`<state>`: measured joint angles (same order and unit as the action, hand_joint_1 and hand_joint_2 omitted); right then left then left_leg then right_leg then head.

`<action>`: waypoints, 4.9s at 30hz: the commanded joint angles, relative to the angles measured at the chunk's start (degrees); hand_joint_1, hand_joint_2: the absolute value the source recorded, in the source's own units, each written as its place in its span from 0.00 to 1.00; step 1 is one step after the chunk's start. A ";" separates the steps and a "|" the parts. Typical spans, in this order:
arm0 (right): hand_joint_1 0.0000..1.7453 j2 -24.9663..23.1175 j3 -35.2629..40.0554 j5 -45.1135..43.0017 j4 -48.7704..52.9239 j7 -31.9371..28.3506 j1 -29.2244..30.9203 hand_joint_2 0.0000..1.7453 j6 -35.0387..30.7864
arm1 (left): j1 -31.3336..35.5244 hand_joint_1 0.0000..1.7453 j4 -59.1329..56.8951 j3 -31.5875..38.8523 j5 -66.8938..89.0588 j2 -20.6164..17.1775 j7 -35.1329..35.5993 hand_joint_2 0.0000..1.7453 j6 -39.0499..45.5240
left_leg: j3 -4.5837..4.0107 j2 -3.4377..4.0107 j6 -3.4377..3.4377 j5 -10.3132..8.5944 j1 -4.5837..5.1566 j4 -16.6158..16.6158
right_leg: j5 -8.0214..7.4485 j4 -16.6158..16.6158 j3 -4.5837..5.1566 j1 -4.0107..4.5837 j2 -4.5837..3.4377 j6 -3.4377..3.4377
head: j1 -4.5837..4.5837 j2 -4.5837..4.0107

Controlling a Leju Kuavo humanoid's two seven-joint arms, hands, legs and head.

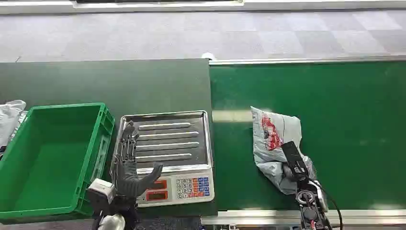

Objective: Moved the parcel from conveyor to table for the left to box.

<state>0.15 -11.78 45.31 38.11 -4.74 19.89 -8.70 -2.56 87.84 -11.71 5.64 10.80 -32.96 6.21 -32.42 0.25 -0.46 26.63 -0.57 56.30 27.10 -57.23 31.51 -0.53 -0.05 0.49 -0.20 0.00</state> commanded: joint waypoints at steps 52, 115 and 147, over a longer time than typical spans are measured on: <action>1.00 -15.97 36.53 -14.40 19.86 -7.95 9.39 1.00 7.33 | 7.37 0.00 -1.46 7.58 -2.81 -1.54 -4.94 1.00 7.15 | -0.50 0.07 -0.06 -0.09 0.00 -0.10 | -0.01 -0.02 0.55 0.01 -0.14 -0.07 | 0.02 0.00; 0.00 -11.16 30.89 -38.62 29.82 -30.19 3.32 1.00 13.60 | 6.32 1.00 -7.81 -9.51 21.19 -7.09 -0.92 1.00 -23.34 | -0.46 -0.14 -0.03 -0.12 0.00 -0.13 | 0.03 0.06 0.46 0.02 0.08 -0.04 | 0.02 0.00; 0.00 -11.58 29.72 -39.86 30.09 -30.10 2.27 1.00 15.82 | 4.12 1.00 -3.90 -1.09 2.85 -4.88 -6.68 1.00 -31.90 | -0.54 -0.05 -0.05 -0.08 -0.02 -0.02 | 0.03 -0.03 0.57 0.03 -0.02 -0.04 | 0.02 0.00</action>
<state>-12.37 17.53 6.10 71.58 -34.82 20.64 6.19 4.76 78.12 -19.19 22.81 5.05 -34.95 -16.99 -33.02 0.12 -0.51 26.53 -0.57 56.30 27.14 -57.31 32.12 -0.52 0.01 0.46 -0.18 0.00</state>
